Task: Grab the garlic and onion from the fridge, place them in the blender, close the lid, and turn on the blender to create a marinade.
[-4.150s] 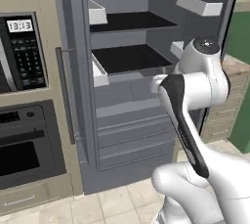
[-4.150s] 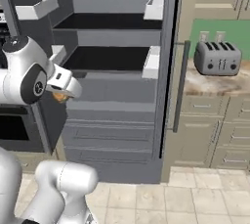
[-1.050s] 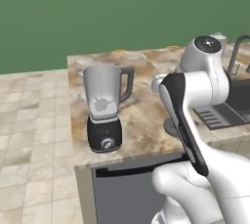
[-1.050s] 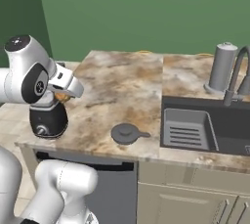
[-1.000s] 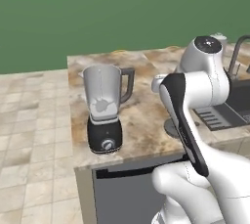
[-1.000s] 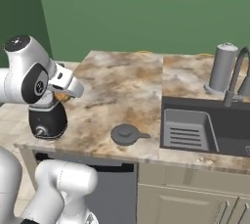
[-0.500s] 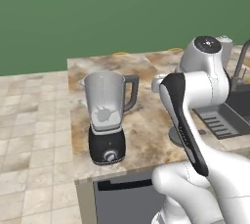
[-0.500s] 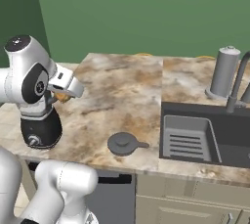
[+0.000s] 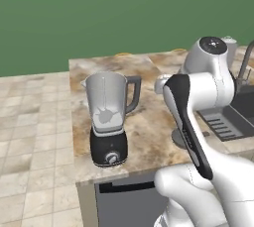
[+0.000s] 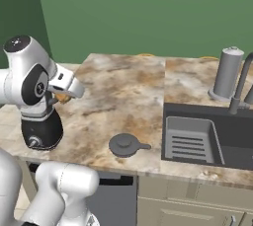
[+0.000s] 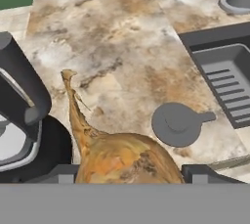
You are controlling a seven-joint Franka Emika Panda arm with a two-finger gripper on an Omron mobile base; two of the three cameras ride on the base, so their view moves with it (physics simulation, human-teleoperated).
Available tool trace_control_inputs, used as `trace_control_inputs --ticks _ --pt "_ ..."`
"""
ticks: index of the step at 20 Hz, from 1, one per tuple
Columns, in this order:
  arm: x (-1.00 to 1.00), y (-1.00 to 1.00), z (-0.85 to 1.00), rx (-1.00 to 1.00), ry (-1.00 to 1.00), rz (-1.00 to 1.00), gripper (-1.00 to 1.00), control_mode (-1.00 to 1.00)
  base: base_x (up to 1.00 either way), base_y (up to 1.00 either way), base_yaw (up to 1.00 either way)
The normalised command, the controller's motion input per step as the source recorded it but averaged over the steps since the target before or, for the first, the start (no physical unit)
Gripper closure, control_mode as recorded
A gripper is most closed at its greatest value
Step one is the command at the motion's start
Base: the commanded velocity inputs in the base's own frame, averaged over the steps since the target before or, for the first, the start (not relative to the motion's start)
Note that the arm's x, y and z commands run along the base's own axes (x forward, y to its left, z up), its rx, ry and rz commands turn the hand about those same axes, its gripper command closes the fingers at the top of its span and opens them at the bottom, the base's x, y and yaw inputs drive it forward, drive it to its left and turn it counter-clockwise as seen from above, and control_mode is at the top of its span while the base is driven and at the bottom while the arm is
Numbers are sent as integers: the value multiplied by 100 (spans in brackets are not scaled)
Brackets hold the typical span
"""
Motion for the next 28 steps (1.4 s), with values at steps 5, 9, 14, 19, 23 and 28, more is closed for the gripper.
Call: trace_control_inputs --ticks 5,9,14,19,23,28 --pt "-5 31 76 5 -20 21 100 -100 0 0 0" --pt "15 87 46 0 -13 21 100 -100 0 0 0" --pt "21 100 15 0 0 18 100 -100 0 0 0" --pt "50 82 0 0 15 10 100 -100 0 0 0" --pt "63 38 -12 0 27 3 100 -100 0 0 0" --pt "44 35 -42 -7 24 2 100 -100 0 0 0"
